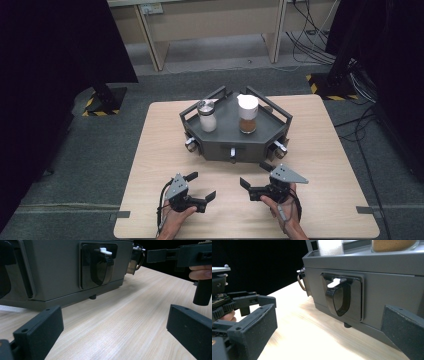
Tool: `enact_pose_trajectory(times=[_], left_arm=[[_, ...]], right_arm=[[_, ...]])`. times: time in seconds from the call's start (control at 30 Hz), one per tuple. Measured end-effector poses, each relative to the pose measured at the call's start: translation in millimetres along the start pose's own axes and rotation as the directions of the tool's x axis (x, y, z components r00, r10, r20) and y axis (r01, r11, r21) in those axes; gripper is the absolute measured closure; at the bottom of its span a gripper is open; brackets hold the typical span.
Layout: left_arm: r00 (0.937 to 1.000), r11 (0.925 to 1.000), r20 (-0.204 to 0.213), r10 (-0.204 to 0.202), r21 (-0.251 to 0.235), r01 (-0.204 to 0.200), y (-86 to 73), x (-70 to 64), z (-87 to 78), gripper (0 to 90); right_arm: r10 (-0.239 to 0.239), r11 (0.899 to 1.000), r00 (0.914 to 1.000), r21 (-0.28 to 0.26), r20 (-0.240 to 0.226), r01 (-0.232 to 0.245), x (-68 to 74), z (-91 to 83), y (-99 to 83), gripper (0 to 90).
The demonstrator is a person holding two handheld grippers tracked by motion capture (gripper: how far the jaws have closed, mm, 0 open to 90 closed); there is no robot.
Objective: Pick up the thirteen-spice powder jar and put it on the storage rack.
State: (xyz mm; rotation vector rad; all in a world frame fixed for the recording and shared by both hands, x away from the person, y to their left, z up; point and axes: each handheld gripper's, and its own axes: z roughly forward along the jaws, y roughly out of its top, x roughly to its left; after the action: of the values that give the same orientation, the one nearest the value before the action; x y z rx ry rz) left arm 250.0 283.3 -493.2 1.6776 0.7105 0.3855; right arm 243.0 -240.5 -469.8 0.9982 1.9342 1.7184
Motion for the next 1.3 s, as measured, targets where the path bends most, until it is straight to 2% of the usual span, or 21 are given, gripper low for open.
enact_pose_trajectory(times=[0.73, 1.3], left_arm=[[1.0, 1.0, 0.005, -0.001, -0.001, 0.001, -0.1, 0.2, -0.5, 0.3], [1.0, 1.0, 0.005, 0.0, -0.002, 0.0, -0.3, 0.3, -0.9, 0.3]], right_arm=[[0.009, 1.0, 0.9998, 0.024, -0.02, -0.008, 3.0, -7.0, -13.2, 1.1], [0.016, 0.999, 0.9997, 0.033, -0.016, -0.016, 2.1, -14.8, -19.9, 1.1]])
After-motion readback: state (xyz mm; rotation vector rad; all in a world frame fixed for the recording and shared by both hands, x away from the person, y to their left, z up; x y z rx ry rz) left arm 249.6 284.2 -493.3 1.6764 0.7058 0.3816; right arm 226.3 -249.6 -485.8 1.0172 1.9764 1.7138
